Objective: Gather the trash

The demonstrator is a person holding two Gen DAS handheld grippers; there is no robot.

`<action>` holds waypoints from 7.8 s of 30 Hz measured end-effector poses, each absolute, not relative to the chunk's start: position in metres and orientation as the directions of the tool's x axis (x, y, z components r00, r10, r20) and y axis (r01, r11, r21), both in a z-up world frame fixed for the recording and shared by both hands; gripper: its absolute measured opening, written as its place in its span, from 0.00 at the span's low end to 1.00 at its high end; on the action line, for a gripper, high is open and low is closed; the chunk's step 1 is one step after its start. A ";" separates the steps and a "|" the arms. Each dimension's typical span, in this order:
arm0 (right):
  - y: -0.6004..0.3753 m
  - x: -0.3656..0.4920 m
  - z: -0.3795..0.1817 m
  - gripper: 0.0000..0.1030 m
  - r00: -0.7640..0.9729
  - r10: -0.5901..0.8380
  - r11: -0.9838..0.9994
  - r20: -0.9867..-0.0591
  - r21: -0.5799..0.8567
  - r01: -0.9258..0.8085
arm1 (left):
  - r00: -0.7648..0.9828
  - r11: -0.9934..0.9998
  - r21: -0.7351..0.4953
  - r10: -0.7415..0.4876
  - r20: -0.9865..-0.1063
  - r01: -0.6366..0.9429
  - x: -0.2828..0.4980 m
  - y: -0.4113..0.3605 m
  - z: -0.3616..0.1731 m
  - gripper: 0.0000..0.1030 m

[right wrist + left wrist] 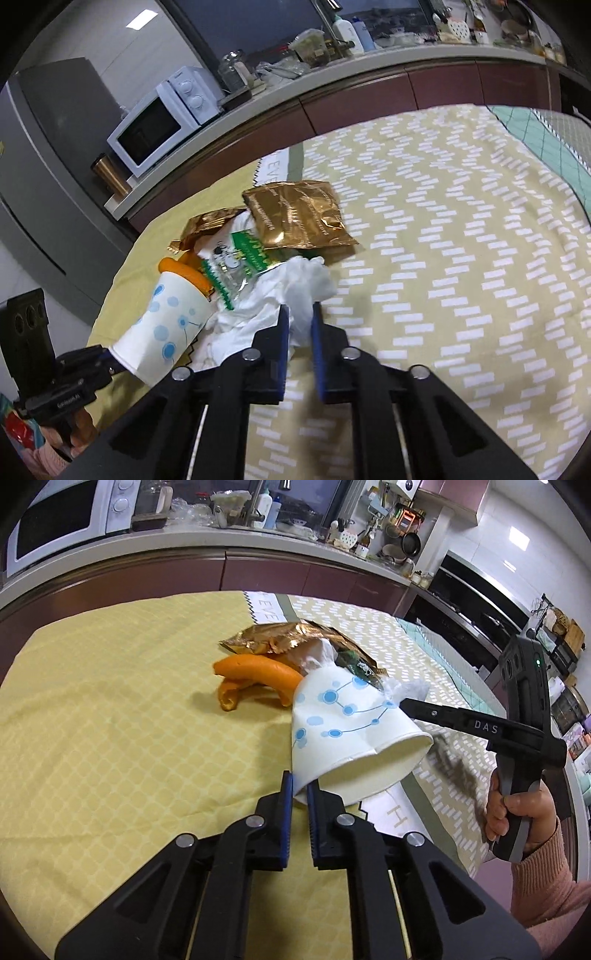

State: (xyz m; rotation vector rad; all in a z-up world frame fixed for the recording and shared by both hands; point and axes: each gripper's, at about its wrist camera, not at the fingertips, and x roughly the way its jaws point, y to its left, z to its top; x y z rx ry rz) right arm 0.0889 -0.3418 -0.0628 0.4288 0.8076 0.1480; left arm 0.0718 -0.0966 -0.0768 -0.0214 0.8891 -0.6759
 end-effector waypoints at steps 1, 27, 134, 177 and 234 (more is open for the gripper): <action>-0.341 0.086 -0.061 0.05 0.693 0.288 0.904 -0.661 0.426 0.030 | 0.443 0.795 -0.287 -0.553 -0.706 0.535 0.072 -0.097 -0.076 0.08; -0.266 0.052 0.025 0.03 0.725 0.478 0.863 -0.496 0.421 -0.280 | 0.632 0.859 -0.288 -0.509 -0.585 0.424 0.021 0.041 -0.041 0.07; 0.016 0.171 0.004 0.37 0.296 0.738 0.614 -0.606 0.421 -0.668 | 0.766 0.950 -0.290 -0.104 -0.635 -0.112 0.035 0.259 -0.078 0.43; -0.309 0.162 -0.050 0.49 0.666 0.089 0.994 -0.741 0.113 -0.007 | 0.546 0.746 0.001 -0.487 -0.682 0.666 0.160 -0.157 -0.042 0.40; -0.302 0.122 0.008 0.11 0.764 0.390 0.894 -0.513 0.409 -0.181 | 0.646 0.795 0.009 -0.486 -0.589 0.606 0.108 -0.102 -0.011 0.12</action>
